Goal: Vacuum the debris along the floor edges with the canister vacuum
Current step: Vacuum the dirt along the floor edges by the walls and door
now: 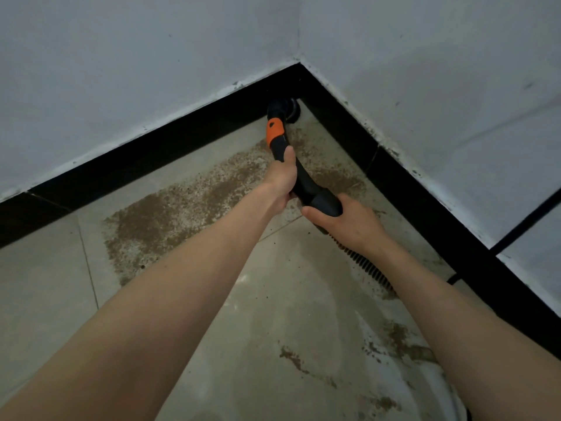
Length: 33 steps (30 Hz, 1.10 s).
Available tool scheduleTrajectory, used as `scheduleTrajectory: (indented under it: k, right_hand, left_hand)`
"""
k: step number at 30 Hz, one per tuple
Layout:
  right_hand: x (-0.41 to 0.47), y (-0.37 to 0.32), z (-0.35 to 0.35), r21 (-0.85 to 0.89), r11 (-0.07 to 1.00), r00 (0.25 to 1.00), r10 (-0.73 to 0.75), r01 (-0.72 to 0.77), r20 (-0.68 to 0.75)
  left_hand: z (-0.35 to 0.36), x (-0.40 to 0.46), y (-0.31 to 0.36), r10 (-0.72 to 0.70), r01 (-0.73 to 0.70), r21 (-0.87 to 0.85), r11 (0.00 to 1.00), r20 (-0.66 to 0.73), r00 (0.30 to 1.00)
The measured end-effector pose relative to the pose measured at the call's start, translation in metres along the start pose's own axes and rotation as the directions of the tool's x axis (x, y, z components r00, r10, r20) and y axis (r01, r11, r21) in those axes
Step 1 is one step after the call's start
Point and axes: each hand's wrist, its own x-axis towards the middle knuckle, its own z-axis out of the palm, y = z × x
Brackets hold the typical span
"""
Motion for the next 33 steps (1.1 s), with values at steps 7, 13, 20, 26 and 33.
scheduleTrajectory:
  k: [7, 13, 20, 26, 33]
  right_hand:
    - [0.002, -0.005, -0.001, -0.008, 1.0, 1.0, 0.015, -0.015, -0.026]
    - [-0.003, -0.015, 0.0, -0.052, 0.998, 0.999, 0.031, -0.033, -0.041]
    - [-0.004, -0.021, -0.006, -0.027, 0.999, 0.997, 0.015, -0.017, -0.07]
    - [-0.013, -0.022, 0.002, 0.048, 0.999, 0.998, 0.023, -0.02, -0.063]
    - [-0.034, -0.009, -0.007, 0.11, 0.994, 0.997, 0.036, -0.028, -0.072]
  left_hand:
    - [0.002, 0.006, 0.008, -0.019, 0.019, 0.003, 1.0, 0.006, 1.0]
    - [-0.004, 0.007, 0.01, -0.037, 0.037, -0.012, 0.999, 0.022, 0.999]
    - [0.004, 0.004, 0.023, -0.02, 0.021, -0.012, 1.0, 0.051, 0.999]
    - [-0.002, 0.0, 0.024, -0.01, 0.008, 0.035, 0.999, 0.051, 0.999]
    - [0.012, -0.015, 0.012, 0.023, -0.026, 0.055, 0.998, 0.057, 0.998]
